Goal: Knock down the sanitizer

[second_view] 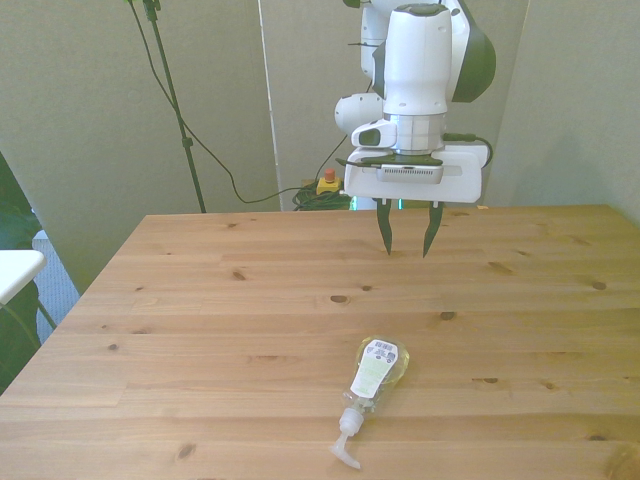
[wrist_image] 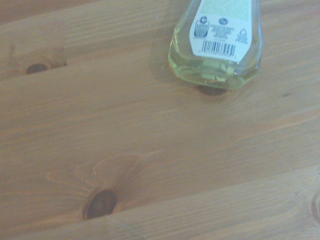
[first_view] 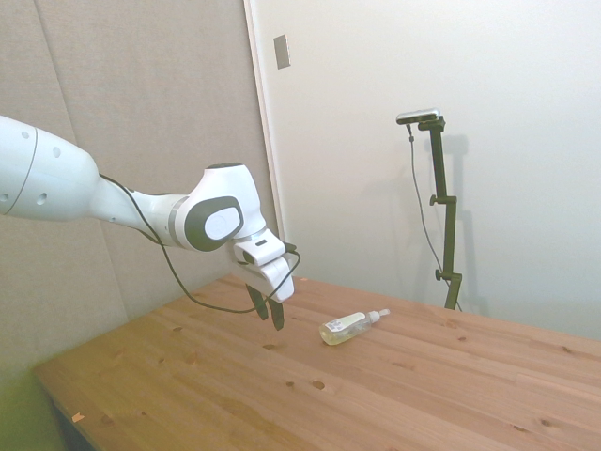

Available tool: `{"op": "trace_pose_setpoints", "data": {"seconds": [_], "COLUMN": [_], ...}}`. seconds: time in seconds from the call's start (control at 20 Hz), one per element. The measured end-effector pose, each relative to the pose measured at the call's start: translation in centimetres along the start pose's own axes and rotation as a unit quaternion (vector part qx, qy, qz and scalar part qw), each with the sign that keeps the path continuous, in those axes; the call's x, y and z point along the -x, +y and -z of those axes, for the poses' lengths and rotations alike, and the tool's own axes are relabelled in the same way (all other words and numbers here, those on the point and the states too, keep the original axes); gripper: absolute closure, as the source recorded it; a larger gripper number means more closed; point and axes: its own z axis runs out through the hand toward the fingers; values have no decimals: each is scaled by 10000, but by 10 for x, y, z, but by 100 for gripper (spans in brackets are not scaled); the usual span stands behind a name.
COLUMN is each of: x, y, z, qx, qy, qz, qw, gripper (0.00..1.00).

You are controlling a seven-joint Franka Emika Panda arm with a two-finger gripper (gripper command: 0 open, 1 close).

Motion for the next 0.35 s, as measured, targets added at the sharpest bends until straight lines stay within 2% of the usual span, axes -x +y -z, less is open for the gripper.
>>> {"op": "trace_pose_setpoints", "data": {"seconds": [0.35], "x": [20], "y": [5], "z": [-10], "qx": [210], "qy": [-157], "qz": [156], "qw": [9995], "gripper": [0]}}
